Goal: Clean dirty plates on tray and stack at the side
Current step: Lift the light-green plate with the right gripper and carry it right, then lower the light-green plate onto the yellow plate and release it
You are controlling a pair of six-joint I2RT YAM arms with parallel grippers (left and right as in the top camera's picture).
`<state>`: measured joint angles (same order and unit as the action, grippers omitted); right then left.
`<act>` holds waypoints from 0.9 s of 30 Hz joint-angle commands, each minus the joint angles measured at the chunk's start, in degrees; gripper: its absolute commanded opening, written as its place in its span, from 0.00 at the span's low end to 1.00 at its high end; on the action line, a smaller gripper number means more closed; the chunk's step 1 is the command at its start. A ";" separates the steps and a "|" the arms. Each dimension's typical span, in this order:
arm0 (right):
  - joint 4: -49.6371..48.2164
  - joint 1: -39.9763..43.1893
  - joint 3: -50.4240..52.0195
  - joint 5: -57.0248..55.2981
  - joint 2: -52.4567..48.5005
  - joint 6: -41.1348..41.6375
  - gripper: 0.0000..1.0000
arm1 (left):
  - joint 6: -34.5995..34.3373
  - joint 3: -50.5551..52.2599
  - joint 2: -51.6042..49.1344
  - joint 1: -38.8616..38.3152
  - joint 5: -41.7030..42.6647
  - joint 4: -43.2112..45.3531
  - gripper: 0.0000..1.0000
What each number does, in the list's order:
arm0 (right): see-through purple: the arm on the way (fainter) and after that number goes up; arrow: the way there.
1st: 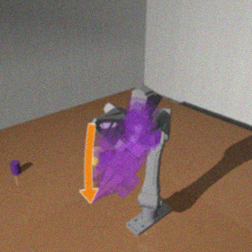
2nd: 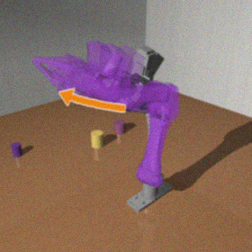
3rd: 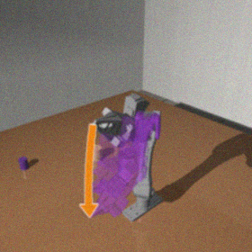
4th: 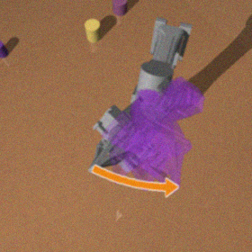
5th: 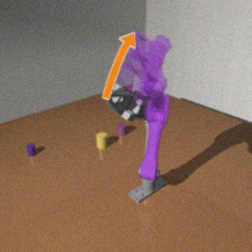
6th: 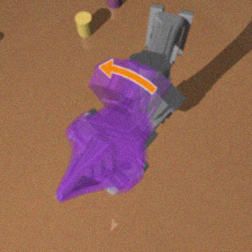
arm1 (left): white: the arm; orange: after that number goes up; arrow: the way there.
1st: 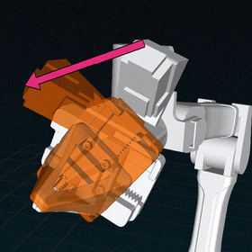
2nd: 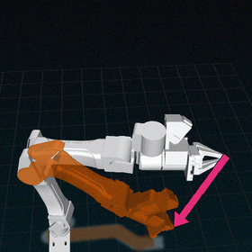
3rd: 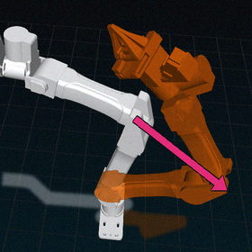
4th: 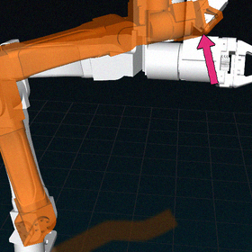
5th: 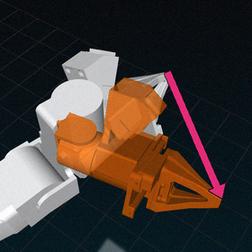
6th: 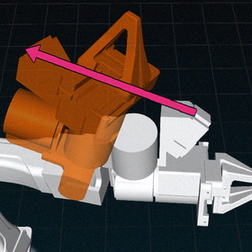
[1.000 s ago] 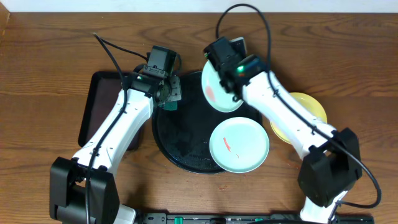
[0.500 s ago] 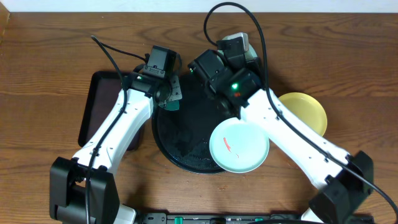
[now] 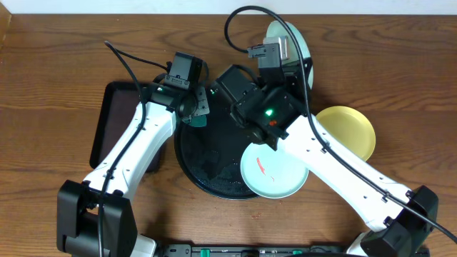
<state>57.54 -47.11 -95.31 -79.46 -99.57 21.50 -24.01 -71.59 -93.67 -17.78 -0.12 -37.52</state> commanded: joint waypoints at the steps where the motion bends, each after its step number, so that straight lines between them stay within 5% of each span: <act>1: -0.28 -0.68 -1.01 -3.82 1.09 2.29 0.01 | -0.33 -0.72 -0.66 0.04 0.17 -0.15 0.08; 8: 0.85 2.67 -1.01 20.13 1.09 2.23 0.01 | -0.33 -0.72 -0.66 0.04 0.17 -0.15 0.08; 19: 6.03 28.46 -0.96 71.34 1.09 -3.65 0.01 | -0.31 -0.72 -0.66 0.04 0.15 -0.13 0.08; 27: 13.55 49.22 4.24 78.47 1.09 -6.43 0.01 | -0.31 -0.72 -0.66 0.02 0.15 0.26 0.08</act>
<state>70.08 -3.66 -94.21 -6.28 -99.57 17.39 -24.01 -71.59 -93.67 -17.78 0.08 -37.41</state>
